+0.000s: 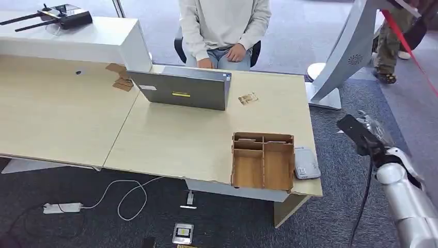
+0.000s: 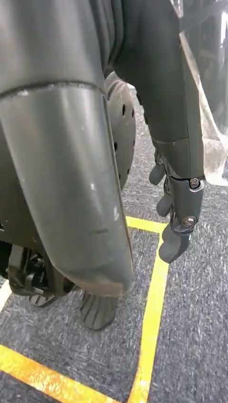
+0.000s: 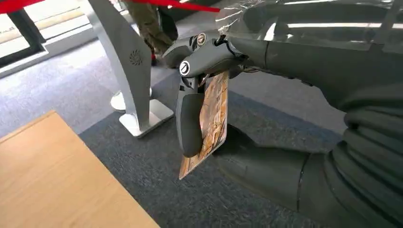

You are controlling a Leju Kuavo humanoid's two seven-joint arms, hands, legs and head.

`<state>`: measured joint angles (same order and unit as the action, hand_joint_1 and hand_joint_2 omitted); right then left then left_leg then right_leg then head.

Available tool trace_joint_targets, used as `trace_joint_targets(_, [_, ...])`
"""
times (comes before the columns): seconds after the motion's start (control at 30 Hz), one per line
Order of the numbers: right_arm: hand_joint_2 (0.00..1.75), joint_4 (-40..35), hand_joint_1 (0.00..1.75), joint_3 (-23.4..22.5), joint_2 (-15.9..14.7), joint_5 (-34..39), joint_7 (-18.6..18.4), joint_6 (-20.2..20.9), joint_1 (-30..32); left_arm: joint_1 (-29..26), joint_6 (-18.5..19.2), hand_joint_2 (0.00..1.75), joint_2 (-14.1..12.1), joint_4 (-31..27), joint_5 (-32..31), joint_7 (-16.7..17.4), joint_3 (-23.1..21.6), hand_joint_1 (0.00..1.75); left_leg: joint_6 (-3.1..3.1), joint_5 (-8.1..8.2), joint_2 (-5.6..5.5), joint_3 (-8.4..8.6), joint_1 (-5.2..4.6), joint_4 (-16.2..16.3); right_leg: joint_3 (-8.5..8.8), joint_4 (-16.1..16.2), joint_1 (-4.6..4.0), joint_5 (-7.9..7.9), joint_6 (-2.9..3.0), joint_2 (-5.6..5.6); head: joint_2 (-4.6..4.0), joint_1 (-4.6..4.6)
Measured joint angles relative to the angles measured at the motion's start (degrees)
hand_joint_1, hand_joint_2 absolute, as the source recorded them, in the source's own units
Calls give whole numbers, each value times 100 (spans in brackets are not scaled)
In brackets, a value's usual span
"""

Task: Pass the card to the sensor for recognition and then transmit it.

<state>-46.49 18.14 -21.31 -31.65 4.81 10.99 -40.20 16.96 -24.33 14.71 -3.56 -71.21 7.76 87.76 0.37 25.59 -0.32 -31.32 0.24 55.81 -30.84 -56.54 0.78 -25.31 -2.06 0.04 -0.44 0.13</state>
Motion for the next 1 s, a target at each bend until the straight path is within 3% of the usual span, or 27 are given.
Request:
trace_joint_targets(0.17, [175, 151, 175, 29, 0, 15, 44, 48, 66, 1, 57, 0, 0, 0, -37, 87, 0, 0, 0, 0, 0, 0, 0, 0, 0, -1, -1, 0, 0, 0, 0, 0])
trace_joint_targets(0.43, [175, 302, 175, 105, 52, 44, 109, 186, 63, -48, 754, 0, -212, 0, -345, 232, 0, 0, 0, 0, -1, -2, 0, -1, 1, -2, -2, 0, 0, 0, 0, 0])
trace_joint_targets(0.67, [175, 308, 175, 188, 94, 101, 131, 420, 9, -93, 861, 0, -324, 2, -408, 239, 0, 0, 0, 0, -1, -3, 1, -1, 1, -2, -1, 0, 0, 0, 0, 2])
trace_joint_targets(1.0, [175, -91, 175, 358, -20, 288, -269, 798, 141, -170, 951, 0, -479, 7, -763, 302, 0, 0, 0, 0, 1, -2, 0, -1, -1, -1, -1, 0, 0, 0, 0, 0])
